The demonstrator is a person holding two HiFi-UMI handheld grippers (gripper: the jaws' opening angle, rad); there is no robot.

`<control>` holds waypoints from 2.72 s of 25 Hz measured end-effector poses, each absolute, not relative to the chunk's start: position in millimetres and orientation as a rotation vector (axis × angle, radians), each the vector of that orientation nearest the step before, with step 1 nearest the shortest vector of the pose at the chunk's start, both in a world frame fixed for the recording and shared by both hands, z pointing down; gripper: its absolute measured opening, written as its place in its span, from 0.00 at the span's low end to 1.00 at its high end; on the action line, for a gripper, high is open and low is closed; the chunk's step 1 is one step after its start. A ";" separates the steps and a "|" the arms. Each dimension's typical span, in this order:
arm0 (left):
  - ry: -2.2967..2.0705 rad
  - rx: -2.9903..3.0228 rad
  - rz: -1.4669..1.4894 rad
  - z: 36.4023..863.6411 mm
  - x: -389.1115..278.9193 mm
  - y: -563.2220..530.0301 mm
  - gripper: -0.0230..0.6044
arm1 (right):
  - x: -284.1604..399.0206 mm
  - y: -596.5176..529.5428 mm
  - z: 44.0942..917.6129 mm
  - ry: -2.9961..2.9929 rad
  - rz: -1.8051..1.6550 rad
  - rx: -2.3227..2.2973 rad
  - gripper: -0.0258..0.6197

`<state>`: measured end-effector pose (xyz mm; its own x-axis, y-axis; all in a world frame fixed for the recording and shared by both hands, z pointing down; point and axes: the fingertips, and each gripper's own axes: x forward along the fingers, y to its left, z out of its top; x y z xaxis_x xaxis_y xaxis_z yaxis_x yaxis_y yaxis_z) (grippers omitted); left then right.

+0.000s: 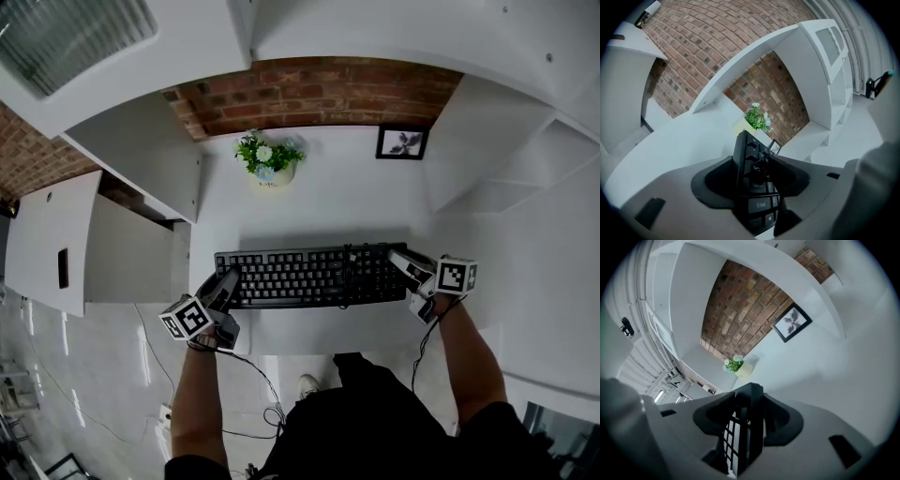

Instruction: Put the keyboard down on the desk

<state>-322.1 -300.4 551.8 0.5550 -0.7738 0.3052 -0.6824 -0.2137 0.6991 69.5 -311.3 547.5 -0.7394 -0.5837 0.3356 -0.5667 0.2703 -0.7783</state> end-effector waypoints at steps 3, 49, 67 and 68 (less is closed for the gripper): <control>-1.161 1.932 -0.120 558.7 -319.0 -300.5 0.44 | 69.6 -311.6 557.8 2.472 -1.559 -1.137 0.35; -1.497 1.882 0.323 562.7 -325.6 -288.5 0.40 | 91.3 -312.2 574.7 2.756 -1.335 -1.811 0.38; -1.469 2.254 0.136 432.8 -289.2 -241.3 0.08 | 38.2 -263.4 446.8 2.710 -0.828 -1.686 0.07; -1.463 2.272 0.107 422.3 -286.5 -234.7 0.07 | 32.9 -257.0 438.3 2.705 -0.814 -1.668 0.07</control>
